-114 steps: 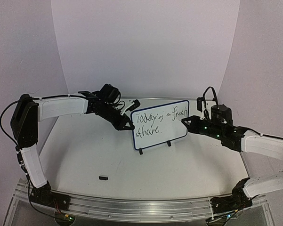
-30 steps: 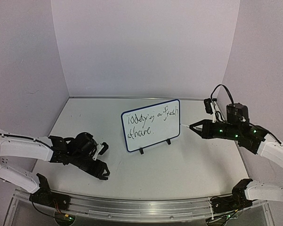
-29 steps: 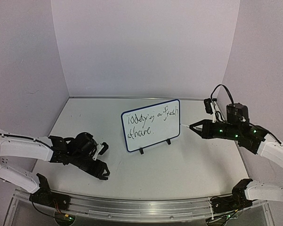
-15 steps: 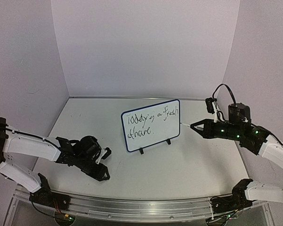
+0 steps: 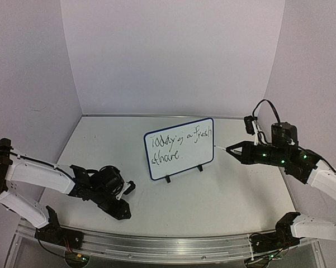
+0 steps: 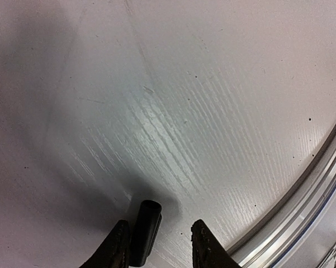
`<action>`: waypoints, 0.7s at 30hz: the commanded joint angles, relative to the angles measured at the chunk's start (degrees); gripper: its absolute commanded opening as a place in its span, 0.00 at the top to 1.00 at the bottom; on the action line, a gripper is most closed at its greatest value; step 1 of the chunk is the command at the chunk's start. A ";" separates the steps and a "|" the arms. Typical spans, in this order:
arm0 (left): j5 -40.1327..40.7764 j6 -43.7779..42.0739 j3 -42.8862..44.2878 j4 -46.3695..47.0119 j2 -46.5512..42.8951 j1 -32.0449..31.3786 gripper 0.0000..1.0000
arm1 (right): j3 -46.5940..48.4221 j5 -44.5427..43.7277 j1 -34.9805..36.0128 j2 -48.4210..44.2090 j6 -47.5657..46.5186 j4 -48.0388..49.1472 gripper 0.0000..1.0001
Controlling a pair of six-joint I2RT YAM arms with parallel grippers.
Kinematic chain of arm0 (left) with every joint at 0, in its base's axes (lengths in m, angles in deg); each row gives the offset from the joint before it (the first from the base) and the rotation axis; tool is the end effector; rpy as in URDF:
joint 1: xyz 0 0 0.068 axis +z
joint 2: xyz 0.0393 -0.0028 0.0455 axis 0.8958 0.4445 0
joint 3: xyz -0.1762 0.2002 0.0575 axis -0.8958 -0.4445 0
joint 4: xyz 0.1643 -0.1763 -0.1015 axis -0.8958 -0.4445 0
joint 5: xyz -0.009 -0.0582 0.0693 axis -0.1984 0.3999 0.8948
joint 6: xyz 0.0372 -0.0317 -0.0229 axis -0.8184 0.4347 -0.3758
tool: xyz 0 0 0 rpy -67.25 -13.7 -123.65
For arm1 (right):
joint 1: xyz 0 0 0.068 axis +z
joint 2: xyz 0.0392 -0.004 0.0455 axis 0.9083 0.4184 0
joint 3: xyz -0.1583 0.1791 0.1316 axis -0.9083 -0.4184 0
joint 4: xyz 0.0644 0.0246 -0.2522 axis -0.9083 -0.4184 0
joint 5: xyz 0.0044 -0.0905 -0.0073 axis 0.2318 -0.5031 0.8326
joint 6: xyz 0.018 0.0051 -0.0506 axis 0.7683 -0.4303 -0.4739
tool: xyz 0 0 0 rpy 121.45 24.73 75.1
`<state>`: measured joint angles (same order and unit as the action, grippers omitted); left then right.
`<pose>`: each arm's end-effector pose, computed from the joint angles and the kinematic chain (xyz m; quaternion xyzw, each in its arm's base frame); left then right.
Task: Write a sentence on the whiteboard
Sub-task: Pick up the pen cap from the center of the board.
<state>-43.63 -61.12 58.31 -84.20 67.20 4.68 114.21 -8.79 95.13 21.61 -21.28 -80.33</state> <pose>0.1123 -0.1996 0.1373 0.2736 0.9357 -0.2072 0.0813 0.1727 0.1149 0.2972 -0.1693 0.7999 0.3836 0.4294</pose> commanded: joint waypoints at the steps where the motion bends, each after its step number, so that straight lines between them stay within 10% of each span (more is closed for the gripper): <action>1: 1.28 2.12 1.40 -3.56 0.51 -1.83 0.63 | 0.36 0.30 -0.32 -1.08 0.42 0.62 1.00; 21: 12.51 6.41 5.00 -9.77 6.13 -9.74 0.79 | -0.06 0.04 -0.27 -0.78 0.35 0.62 1.00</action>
<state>-33.25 -56.09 63.36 -91.56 71.31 -4.58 114.19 -8.79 95.13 21.40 -21.13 -80.34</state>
